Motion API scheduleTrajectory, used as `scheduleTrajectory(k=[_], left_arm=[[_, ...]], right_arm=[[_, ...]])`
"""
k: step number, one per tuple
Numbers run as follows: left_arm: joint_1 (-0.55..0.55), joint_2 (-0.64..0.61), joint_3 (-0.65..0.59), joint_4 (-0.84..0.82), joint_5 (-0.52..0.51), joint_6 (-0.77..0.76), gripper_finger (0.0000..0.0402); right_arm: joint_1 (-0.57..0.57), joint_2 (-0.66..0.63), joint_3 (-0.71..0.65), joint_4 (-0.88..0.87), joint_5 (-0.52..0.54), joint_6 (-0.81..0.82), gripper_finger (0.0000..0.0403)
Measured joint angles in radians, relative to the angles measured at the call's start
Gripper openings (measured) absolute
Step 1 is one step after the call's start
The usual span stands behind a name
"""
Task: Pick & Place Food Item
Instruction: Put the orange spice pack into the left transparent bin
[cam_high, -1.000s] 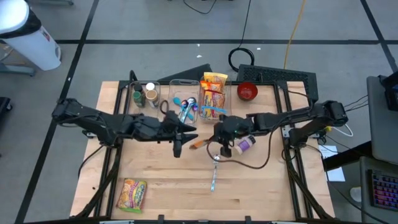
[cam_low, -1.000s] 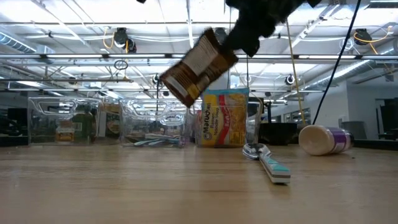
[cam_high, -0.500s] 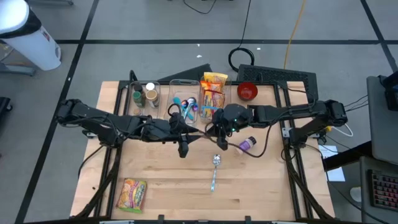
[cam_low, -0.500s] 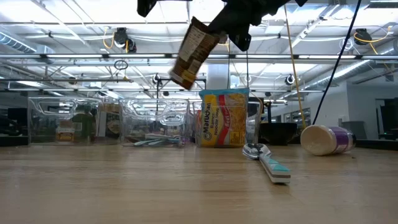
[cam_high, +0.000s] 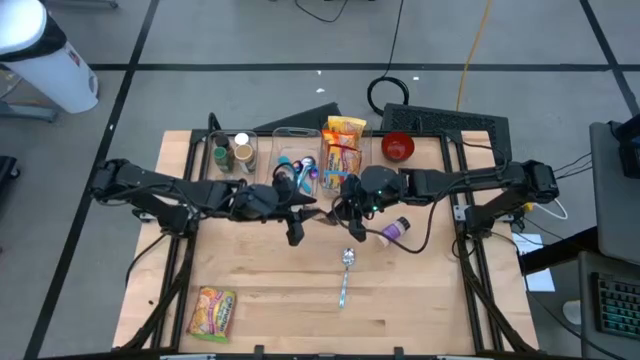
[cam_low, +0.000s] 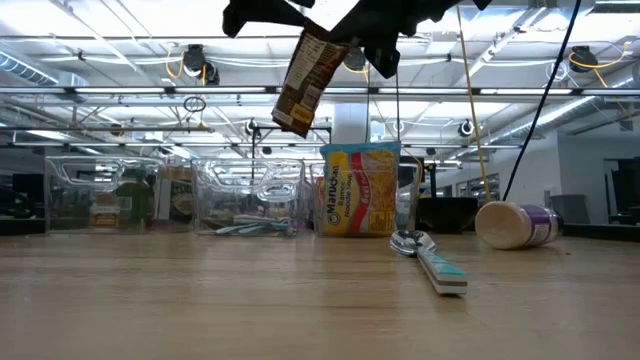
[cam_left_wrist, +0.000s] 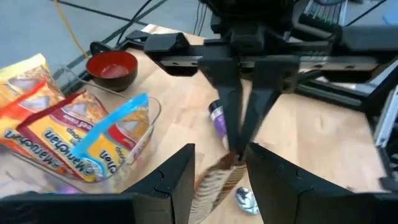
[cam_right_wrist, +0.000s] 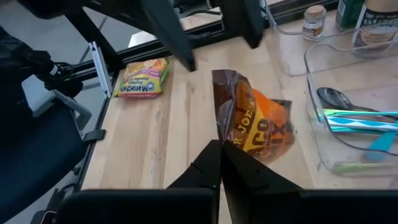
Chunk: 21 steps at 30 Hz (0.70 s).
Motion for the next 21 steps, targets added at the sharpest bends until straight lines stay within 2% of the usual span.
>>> scheduleTrajectory(k=[9,21], left_arm=[[0.011,0.000,0.000,0.001,0.083,0.067,0.0150],[0.015,0.020,0.000,-0.001,0.087,0.131,0.0150]], right_arm=[[-0.002,0.000,0.000,0.001,0.000,-0.004,0.0000],[-0.020,0.000,-0.001,0.061,-0.057,0.022,0.0000]])
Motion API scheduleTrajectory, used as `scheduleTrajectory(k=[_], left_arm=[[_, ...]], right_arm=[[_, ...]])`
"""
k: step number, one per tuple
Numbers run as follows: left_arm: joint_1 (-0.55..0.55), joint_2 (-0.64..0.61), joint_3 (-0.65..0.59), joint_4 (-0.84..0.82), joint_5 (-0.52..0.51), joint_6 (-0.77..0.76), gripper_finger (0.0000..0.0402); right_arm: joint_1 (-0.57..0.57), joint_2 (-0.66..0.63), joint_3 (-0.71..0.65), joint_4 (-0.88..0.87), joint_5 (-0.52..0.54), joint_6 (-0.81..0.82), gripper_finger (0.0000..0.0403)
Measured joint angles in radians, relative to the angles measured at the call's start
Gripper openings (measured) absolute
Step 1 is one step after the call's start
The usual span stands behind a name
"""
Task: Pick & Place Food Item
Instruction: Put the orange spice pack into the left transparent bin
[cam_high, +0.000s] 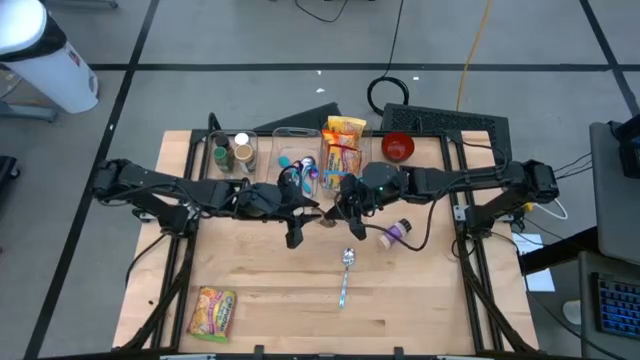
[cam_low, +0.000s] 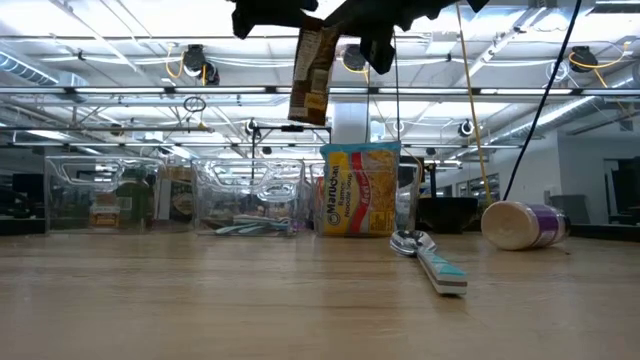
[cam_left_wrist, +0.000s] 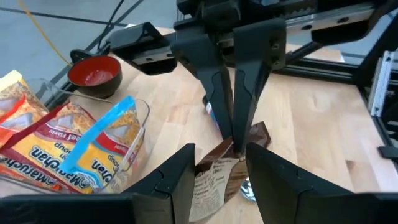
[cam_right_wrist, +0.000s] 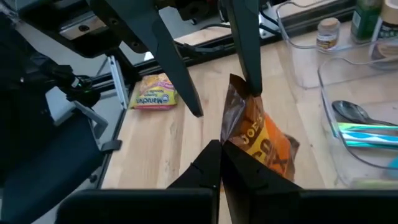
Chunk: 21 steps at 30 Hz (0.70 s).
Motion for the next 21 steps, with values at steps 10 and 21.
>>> scheduleTrajectory(k=[10,21], left_arm=[[0.001,0.004,0.000,-0.020,-0.008,0.001,0.0149],[0.004,0.004,0.000,-0.034,-0.015,0.040,0.0149]], right_arm=[[0.002,0.000,0.000,-0.001,0.002,0.003,0.0000],[0.002,0.000,0.000,0.000,-0.047,0.011,0.0000]])
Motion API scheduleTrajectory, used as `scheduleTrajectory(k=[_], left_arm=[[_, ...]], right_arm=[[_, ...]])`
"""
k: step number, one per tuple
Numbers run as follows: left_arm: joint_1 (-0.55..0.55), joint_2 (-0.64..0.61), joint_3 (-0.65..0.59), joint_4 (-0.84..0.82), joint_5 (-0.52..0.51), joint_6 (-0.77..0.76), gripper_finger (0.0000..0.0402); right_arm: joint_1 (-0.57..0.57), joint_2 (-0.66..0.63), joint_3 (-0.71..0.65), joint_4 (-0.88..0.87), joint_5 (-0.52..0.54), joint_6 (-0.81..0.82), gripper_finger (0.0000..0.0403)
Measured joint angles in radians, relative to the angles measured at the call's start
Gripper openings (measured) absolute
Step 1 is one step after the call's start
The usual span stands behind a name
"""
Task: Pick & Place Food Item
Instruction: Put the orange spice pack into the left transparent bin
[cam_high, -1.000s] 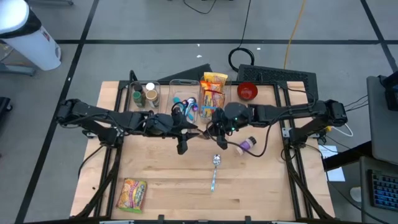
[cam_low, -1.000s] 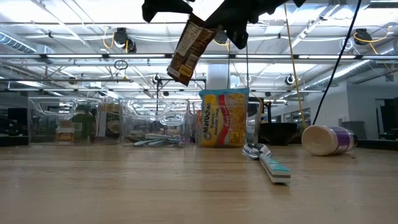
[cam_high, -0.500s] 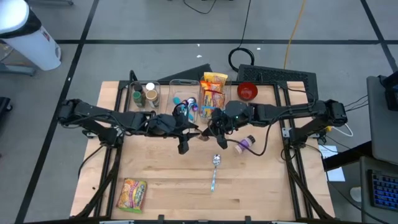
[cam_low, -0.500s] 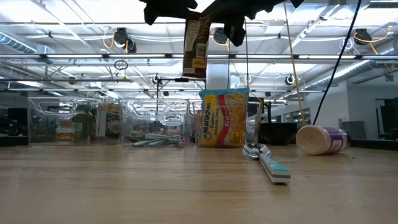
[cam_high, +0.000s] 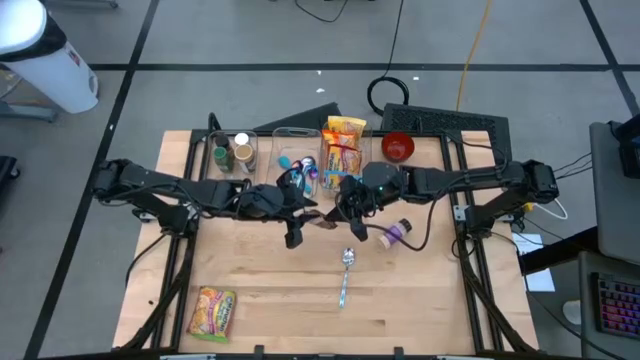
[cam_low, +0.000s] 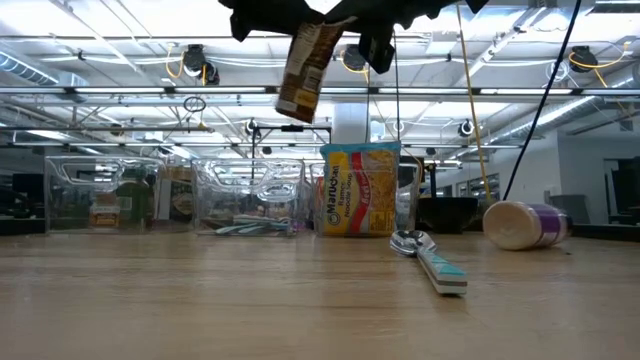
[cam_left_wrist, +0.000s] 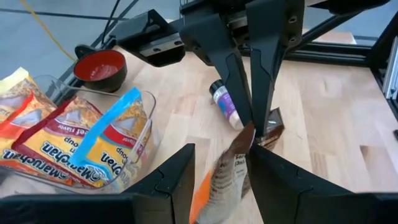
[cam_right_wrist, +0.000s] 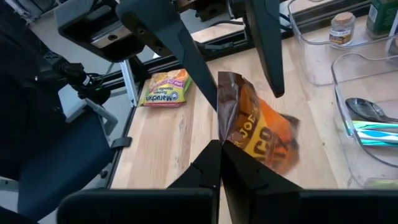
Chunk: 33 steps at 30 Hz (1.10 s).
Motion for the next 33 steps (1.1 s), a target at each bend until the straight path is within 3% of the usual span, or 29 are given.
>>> scheduleTrajectory(k=[6,16,26,33], left_arm=[[0.002,0.000,0.000,0.001,-0.001,-0.007,0.0136],[0.002,0.000,0.000,0.010,0.057,-0.009,0.0009],[0.035,0.000,-0.001,0.037,0.076,-0.121,0.0004],[0.036,-0.002,-0.001,0.041,0.078,-0.173,0.0003]], right_arm=[[0.000,0.000,0.000,-0.001,-0.001,0.004,0.0000],[0.000,0.000,0.000,-0.002,-0.008,0.003,0.0000],[-0.001,-0.002,0.000,0.001,-0.025,0.004,0.0004],[-0.006,-0.002,0.000,-0.001,-0.025,0.003,0.0059]])
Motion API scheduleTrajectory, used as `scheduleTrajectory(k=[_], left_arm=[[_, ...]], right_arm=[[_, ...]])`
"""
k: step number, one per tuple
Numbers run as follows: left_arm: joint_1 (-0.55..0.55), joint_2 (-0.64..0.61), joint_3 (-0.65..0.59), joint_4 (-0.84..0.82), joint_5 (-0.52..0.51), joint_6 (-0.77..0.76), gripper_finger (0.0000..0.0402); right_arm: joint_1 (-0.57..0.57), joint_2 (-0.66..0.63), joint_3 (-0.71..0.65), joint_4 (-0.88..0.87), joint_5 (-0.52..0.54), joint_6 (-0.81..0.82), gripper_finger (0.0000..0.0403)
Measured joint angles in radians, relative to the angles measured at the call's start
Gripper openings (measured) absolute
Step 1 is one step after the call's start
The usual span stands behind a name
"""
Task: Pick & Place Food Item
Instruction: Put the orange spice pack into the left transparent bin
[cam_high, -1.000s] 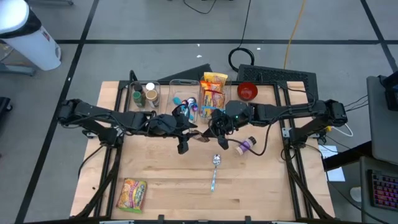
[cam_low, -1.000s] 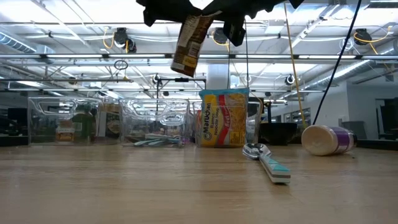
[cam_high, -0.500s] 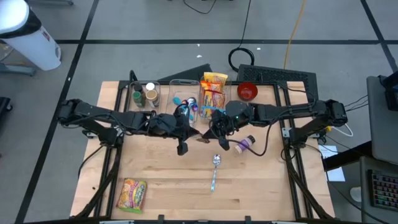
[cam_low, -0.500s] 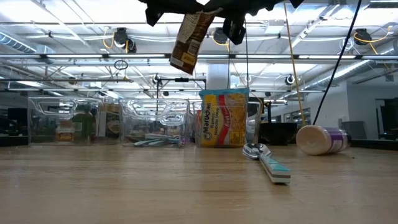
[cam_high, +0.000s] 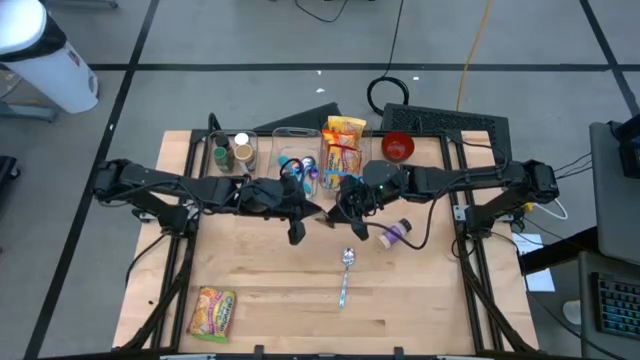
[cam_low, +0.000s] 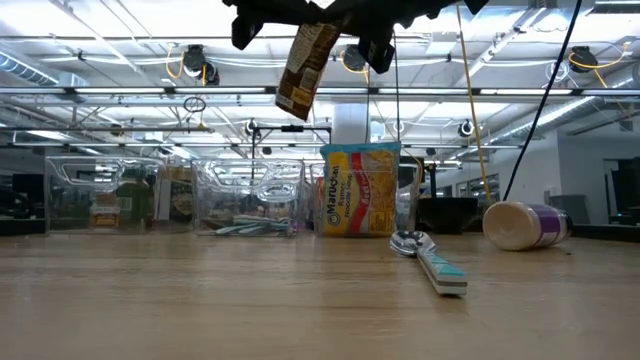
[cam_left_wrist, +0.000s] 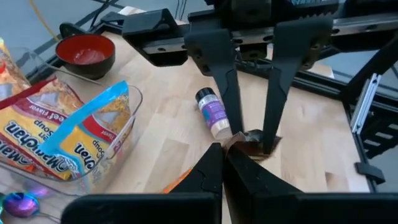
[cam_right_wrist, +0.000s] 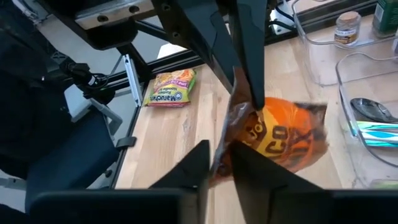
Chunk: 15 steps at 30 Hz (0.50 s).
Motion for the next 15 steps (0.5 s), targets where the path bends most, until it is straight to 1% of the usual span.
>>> scheduleTrajectory(k=[5,8,13,15], left_arm=[[0.000,-0.010,0.000,-0.007,-0.007,-0.027,0.0002],[0.000,-0.021,0.000,0.000,-0.024,-0.029,0.0002],[-0.001,-0.063,0.000,-0.039,-0.045,-0.048,0.0001],[-0.001,-0.095,0.000,-0.093,-0.070,-0.053,0.0001]], right_arm=[[-0.022,-0.003,0.000,-0.002,-0.006,0.006,0.0113],[-0.045,-0.021,0.000,-0.001,-0.003,0.012,0.0139],[-0.091,-0.065,0.000,-0.015,-0.001,0.002,0.0164],[-0.113,-0.088,0.000,-0.010,-0.002,-0.011,0.0168]])
